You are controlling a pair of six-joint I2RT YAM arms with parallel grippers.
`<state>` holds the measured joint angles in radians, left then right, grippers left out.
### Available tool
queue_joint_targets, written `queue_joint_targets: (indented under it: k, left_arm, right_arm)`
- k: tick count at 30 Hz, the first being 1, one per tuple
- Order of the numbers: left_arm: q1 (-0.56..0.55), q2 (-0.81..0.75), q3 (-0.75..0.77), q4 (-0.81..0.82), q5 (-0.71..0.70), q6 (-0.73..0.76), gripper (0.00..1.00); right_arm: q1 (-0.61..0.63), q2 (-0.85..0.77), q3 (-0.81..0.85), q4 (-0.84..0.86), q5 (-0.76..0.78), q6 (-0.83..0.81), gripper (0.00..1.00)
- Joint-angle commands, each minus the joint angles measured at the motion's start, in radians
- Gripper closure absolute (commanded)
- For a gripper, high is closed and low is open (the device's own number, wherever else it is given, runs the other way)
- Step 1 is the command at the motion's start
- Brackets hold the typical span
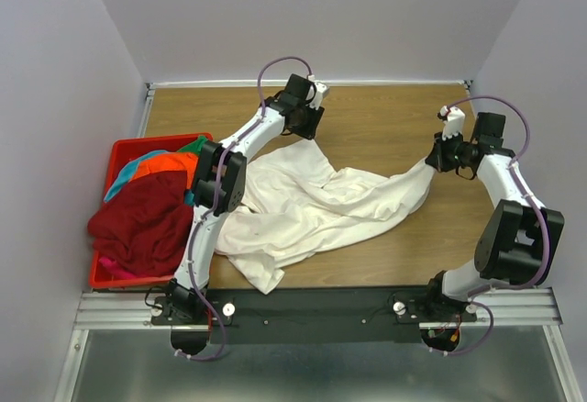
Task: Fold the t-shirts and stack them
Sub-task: Flatten the tshirt out
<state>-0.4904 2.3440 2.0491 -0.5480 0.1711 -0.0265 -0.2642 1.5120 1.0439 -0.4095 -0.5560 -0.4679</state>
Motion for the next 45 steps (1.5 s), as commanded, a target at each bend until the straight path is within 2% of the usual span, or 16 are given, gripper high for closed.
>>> queue_joint_targets:
  k: [1, 7, 16, 25, 26, 27, 29, 30, 36, 45]
  left_arm:
    - [0.015, 0.073, 0.101, -0.092, -0.090, 0.020, 0.49]
    - [0.012, 0.136, 0.132, -0.113, -0.074, 0.043, 0.49]
    - [0.012, 0.178, 0.143, -0.133, -0.051, 0.039, 0.55]
    - [0.009, 0.141, 0.066, -0.132, 0.001, 0.045, 0.76]
    - [0.009, 0.133, 0.059, -0.129, 0.005, 0.048, 0.80]
    - [0.009, 0.114, 0.048, -0.119, 0.010, 0.048, 0.90]
    - [0.010, 0.095, 0.040, -0.113, 0.011, 0.050, 1.00]
    - [0.012, 0.087, 0.043, -0.113, 0.011, 0.048, 1.00]
    - [0.049, -0.064, 0.036, -0.060, -0.041, 0.030, 1.00]
    - [0.156, -0.585, -0.239, 0.199, -0.048, -0.029, 1.00]
  right_arm:
    - [-0.010, -0.016, -0.015, 0.029, -0.050, 0.018, 0.99]
    - [-0.010, -0.032, -0.021, 0.028, -0.081, 0.020, 0.99]
    - [-0.012, -0.065, -0.039, 0.028, -0.104, 0.021, 0.99]
    - [-0.012, -0.062, -0.044, 0.026, -0.102, 0.025, 0.99]
    - [-0.012, -0.065, -0.044, 0.026, -0.102, 0.025, 0.99]
    - [-0.010, -0.065, -0.045, 0.026, -0.102, 0.026, 0.99]
    - [-0.012, -0.068, -0.048, 0.028, -0.094, 0.020, 0.99]
    - [-0.012, -0.065, -0.048, 0.026, -0.091, 0.017, 0.99]
    - [-0.017, -0.062, -0.053, 0.026, -0.073, -0.002, 0.99]
    - [-0.023, -0.111, 0.017, 0.026, -0.114, 0.026, 0.99]
